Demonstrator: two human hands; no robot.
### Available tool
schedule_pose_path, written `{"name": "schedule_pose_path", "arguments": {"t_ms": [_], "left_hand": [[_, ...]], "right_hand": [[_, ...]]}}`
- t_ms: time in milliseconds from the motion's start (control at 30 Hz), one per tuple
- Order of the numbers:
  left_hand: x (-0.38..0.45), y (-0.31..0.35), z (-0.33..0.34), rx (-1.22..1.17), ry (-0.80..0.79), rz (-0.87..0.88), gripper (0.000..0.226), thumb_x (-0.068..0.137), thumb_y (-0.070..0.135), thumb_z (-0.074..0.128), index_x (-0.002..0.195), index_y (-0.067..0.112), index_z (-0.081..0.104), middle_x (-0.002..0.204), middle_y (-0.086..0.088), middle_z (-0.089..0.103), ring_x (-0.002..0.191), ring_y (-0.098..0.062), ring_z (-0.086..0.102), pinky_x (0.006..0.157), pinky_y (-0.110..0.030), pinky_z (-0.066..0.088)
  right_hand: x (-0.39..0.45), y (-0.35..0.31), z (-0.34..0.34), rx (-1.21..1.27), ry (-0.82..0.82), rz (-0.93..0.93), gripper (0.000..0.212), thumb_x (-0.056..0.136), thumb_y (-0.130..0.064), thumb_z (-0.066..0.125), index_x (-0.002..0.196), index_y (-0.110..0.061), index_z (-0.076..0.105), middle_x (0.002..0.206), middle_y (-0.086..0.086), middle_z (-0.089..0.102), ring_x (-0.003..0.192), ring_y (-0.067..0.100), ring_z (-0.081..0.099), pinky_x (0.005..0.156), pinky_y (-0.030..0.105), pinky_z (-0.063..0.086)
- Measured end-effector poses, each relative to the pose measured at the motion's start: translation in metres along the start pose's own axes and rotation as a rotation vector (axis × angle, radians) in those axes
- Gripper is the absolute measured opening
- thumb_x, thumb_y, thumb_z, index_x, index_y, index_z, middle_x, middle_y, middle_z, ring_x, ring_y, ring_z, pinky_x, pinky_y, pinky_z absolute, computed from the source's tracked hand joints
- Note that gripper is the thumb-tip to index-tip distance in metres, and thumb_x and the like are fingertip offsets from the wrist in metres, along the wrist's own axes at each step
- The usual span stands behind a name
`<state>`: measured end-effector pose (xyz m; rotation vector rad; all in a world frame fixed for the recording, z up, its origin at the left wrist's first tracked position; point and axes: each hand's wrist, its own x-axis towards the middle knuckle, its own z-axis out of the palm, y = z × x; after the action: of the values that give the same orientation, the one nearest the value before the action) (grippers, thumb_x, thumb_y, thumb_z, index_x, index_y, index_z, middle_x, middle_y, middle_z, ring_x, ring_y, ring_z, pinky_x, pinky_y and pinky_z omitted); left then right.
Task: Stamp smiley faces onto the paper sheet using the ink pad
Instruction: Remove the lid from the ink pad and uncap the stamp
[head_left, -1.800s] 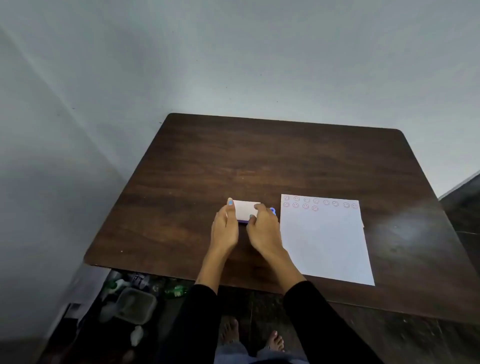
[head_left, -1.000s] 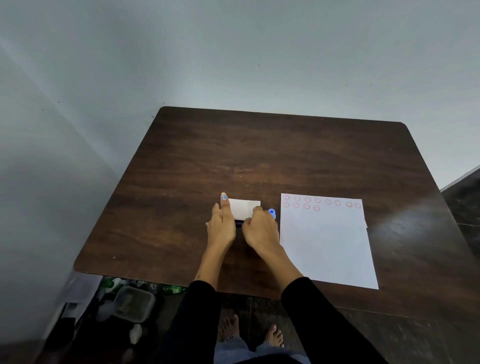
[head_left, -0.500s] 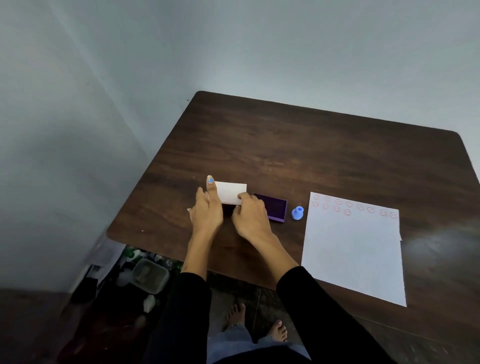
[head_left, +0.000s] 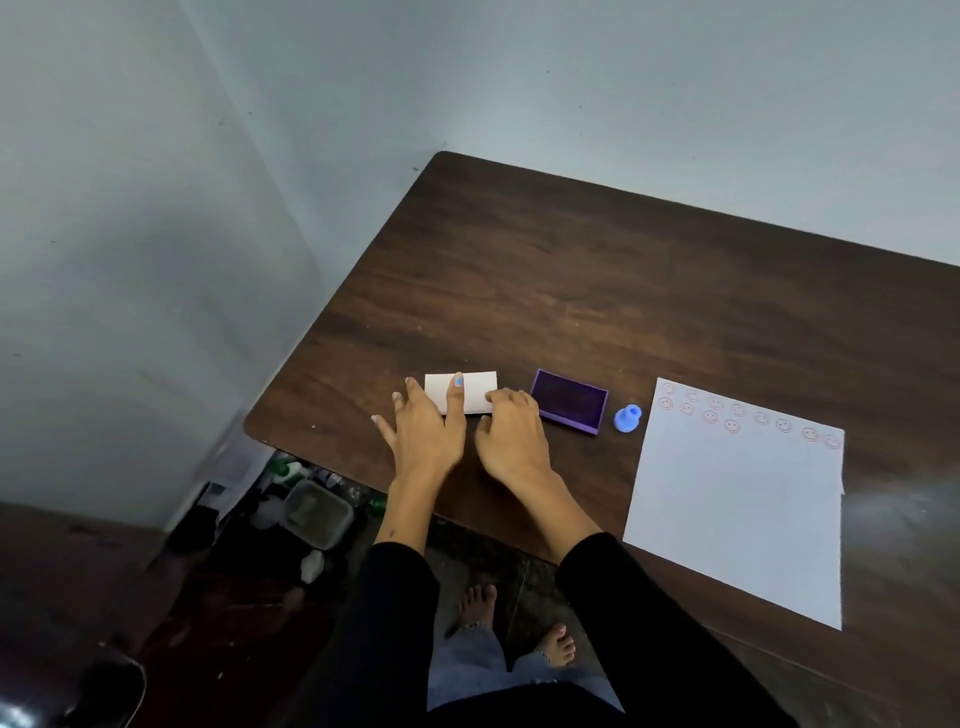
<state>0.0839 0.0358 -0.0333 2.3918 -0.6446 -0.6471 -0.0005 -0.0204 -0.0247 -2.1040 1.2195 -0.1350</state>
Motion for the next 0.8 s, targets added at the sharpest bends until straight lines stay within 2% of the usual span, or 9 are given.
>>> {"name": "schedule_pose_path", "arguments": {"t_ms": [100, 200, 300, 467, 600, 667, 733, 800], "left_hand": [[0.003, 0.012, 0.0, 0.019, 0.028, 0.093, 0.073, 0.095, 0.048, 0.038, 0.145, -0.003, 0.019, 0.15, -0.021, 0.032, 0.144, -0.032, 0.018, 0.116, -0.052, -0.002], [0.004, 0.034, 0.008, -0.033, 0.012, 0.23, 0.064, 0.093, 0.037, 0.052, 0.142, 0.0, 0.033, 0.145, -0.019, 0.042, 0.138, -0.032, 0.032, 0.116, -0.049, 0.021], [-0.003, 0.057, 0.026, -0.05, -0.072, 0.347, 0.062, 0.087, 0.029, 0.064, 0.138, 0.005, 0.04, 0.143, -0.015, 0.046, 0.136, -0.029, 0.036, 0.112, -0.044, 0.031], [-0.023, 0.085, 0.062, 0.063, -0.208, 0.489, 0.063, 0.079, 0.023, 0.072, 0.134, 0.01, 0.046, 0.134, -0.011, 0.054, 0.13, -0.028, 0.043, 0.111, -0.046, 0.033], [-0.037, 0.09, 0.079, 0.083, -0.232, 0.591, 0.053, 0.075, 0.016, 0.072, 0.125, 0.008, 0.055, 0.124, -0.012, 0.06, 0.122, -0.028, 0.049, 0.111, -0.046, 0.031], [-0.038, 0.09, 0.085, 0.134, -0.252, 0.603, 0.056, 0.076, 0.017, 0.072, 0.128, 0.009, 0.053, 0.129, -0.011, 0.058, 0.128, -0.028, 0.044, 0.115, -0.048, 0.022], [-0.036, 0.089, 0.089, 0.178, -0.246, 0.603, 0.057, 0.077, 0.021, 0.072, 0.129, 0.011, 0.052, 0.133, -0.009, 0.056, 0.134, -0.027, 0.038, 0.119, -0.047, 0.01], [-0.033, 0.089, 0.09, 0.196, -0.214, 0.602, 0.052, 0.077, 0.025, 0.073, 0.124, 0.012, 0.055, 0.13, -0.008, 0.057, 0.135, -0.028, 0.036, 0.118, -0.046, 0.006]], "right_hand": [[-0.001, 0.002, -0.019, 0.138, 0.217, -0.026, 0.037, 0.09, -0.009, 0.05, 0.127, -0.008, 0.05, 0.138, 0.01, 0.047, 0.134, 0.023, 0.033, 0.109, 0.034, 0.034], [0.002, 0.018, -0.049, 0.197, 0.47, 0.011, 0.038, 0.089, -0.011, 0.054, 0.127, -0.013, 0.05, 0.14, 0.007, 0.047, 0.134, 0.02, 0.034, 0.107, 0.033, 0.035], [0.005, 0.05, -0.074, 0.154, 0.532, 0.145, 0.042, 0.085, -0.014, 0.059, 0.126, -0.014, 0.05, 0.137, 0.007, 0.048, 0.129, 0.024, 0.039, 0.104, 0.036, 0.039], [-0.003, 0.092, -0.082, 0.132, 0.403, 0.378, 0.046, 0.077, -0.021, 0.073, 0.118, -0.013, 0.054, 0.122, 0.011, 0.057, 0.113, 0.029, 0.051, 0.088, 0.039, 0.049], [-0.009, 0.103, -0.075, 0.114, 0.402, 0.339, 0.025, 0.081, -0.016, 0.067, 0.105, -0.011, 0.061, 0.108, 0.012, 0.065, 0.098, 0.027, 0.06, 0.077, 0.034, 0.05], [-0.01, 0.106, -0.074, 0.105, 0.43, 0.33, 0.017, 0.085, -0.013, 0.062, 0.102, -0.01, 0.064, 0.103, 0.011, 0.068, 0.093, 0.027, 0.062, 0.073, 0.031, 0.048], [-0.01, 0.107, -0.075, 0.145, 0.456, 0.33, 0.017, 0.087, -0.014, 0.061, 0.103, -0.01, 0.066, 0.102, 0.01, 0.07, 0.093, 0.027, 0.064, 0.072, 0.027, 0.045], [-0.009, 0.107, -0.08, 0.247, 0.463, 0.323, 0.02, 0.085, -0.017, 0.063, 0.103, -0.01, 0.069, 0.101, 0.01, 0.072, 0.093, 0.025, 0.065, 0.075, 0.027, 0.047]]}}
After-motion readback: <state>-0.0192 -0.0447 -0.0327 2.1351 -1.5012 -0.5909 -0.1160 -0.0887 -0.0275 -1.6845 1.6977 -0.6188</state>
